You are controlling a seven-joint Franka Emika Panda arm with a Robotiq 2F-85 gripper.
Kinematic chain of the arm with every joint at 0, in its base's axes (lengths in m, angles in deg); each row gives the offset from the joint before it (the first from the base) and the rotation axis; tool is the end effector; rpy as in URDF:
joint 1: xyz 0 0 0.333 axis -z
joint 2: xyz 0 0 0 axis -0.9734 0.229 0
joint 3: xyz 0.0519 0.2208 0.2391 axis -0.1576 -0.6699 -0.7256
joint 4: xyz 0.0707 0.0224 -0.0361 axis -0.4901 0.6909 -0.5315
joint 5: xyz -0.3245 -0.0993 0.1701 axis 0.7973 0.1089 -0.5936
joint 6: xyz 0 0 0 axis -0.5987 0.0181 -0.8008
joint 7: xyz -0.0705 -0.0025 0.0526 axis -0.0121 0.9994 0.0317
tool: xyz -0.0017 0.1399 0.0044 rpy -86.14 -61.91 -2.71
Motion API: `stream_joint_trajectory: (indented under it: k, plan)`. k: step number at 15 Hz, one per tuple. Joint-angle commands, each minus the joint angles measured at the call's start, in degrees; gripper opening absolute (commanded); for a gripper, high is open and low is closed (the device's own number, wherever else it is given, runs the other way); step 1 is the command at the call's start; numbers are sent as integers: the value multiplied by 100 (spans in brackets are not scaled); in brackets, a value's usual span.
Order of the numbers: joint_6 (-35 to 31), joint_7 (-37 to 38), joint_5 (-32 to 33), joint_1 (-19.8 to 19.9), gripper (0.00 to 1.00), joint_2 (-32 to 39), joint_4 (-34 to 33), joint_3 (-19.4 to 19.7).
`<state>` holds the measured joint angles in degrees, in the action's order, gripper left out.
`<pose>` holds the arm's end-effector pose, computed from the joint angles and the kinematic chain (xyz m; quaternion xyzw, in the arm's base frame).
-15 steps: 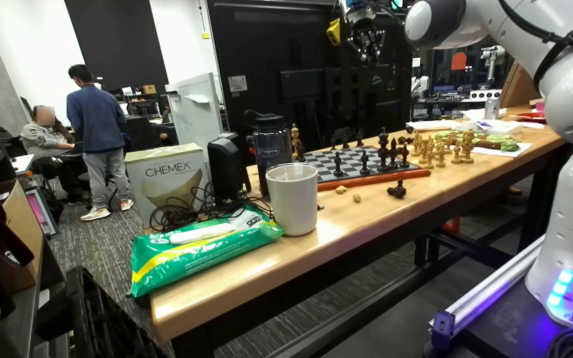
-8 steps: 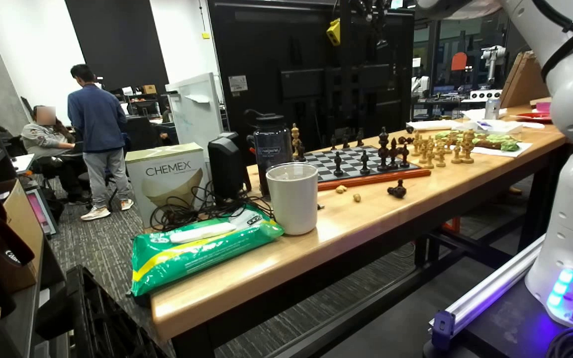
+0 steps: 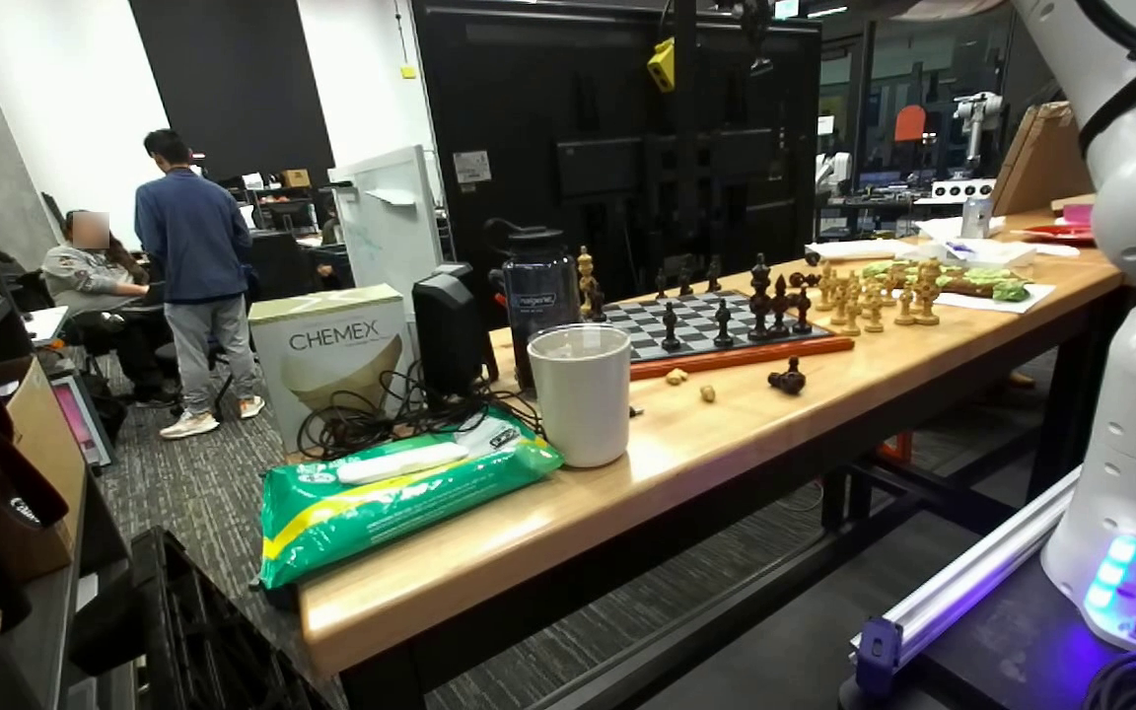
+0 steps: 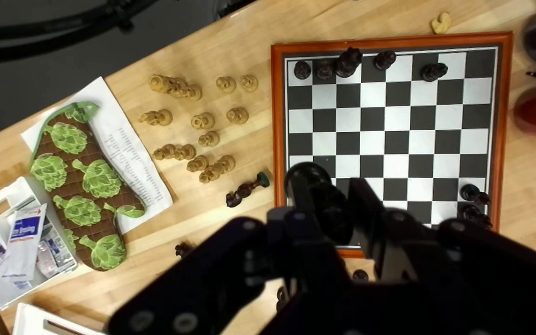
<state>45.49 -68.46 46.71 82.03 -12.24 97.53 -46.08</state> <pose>0.5331 -0.0801 0.7098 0.9703 -0.2131 -0.1044 0.0469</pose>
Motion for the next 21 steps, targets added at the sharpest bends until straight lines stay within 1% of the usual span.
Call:
stream_joint_trajectory:
  k: [1,2,4,5,7,9,12,14,16,18,21]
  plan:
    - [267,-177,-54,112,6,94,-4,11]
    - [419,-147,1,89,6,254,-314,38]
    - [270,-151,22,84,6,94,38,40]
    - [246,-168,-8,115,6,144,48,26]
    - [339,-193,-65,163,6,312,-151,2]
    - [248,-169,-58,183,6,337,-119,15]
    - [-19,-255,-319,499,6,738,-118,-69]
    - [-37,-77,-706,729,6,960,-79,-176]
    - [-135,-130,-857,880,6,1220,-127,-178]
    - [-247,-218,-725,879,6,1309,-159,-98]
    - [-300,-175,-412,650,6,1134,-67,28]
